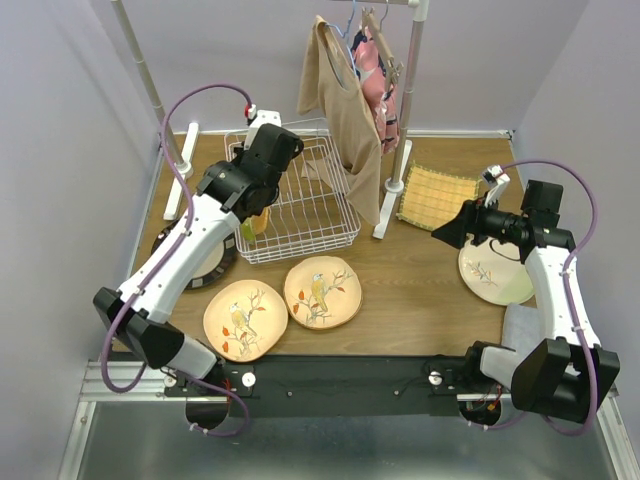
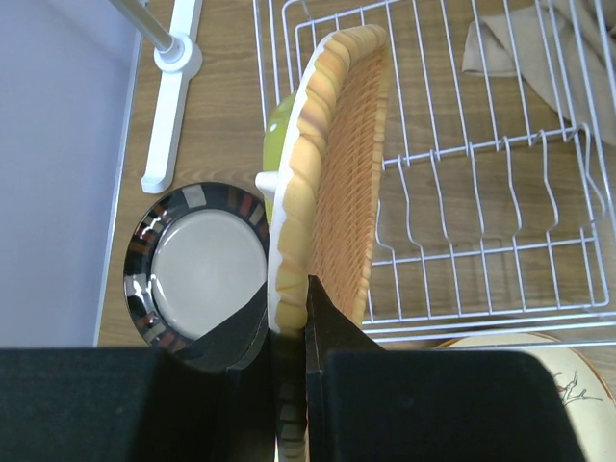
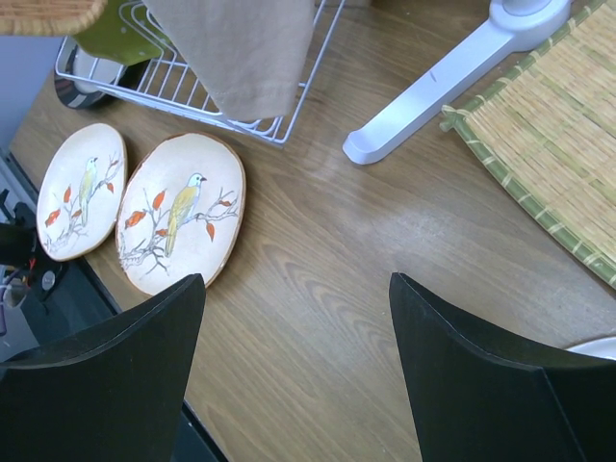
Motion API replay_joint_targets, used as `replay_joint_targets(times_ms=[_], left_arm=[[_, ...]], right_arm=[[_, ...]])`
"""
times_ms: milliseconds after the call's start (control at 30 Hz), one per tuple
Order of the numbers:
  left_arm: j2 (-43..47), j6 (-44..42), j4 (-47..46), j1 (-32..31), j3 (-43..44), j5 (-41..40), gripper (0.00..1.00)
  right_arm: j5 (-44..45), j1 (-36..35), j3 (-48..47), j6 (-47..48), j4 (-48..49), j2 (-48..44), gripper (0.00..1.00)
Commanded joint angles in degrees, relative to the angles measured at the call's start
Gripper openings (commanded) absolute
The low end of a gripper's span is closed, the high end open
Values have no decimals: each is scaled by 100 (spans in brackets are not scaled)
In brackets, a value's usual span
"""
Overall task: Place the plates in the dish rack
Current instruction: Insert the plate into the dish rack
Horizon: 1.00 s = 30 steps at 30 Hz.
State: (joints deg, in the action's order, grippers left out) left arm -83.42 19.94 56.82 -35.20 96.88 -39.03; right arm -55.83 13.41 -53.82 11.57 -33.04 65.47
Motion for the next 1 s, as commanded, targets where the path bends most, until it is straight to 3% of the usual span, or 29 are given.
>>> replay_joint_targets(times_ms=[0,367,967], left_arm=[[-271,-43,13,66,454,-176,0],[-1045,282,716,180,946,-377,0],[-1045,343,717,540,648,-298,0]], right_arm=[[143,4,74,-32,122,-105,85],[213,4,83,-67,148,-114,85],[213,4,74,-111,140,-96,86]])
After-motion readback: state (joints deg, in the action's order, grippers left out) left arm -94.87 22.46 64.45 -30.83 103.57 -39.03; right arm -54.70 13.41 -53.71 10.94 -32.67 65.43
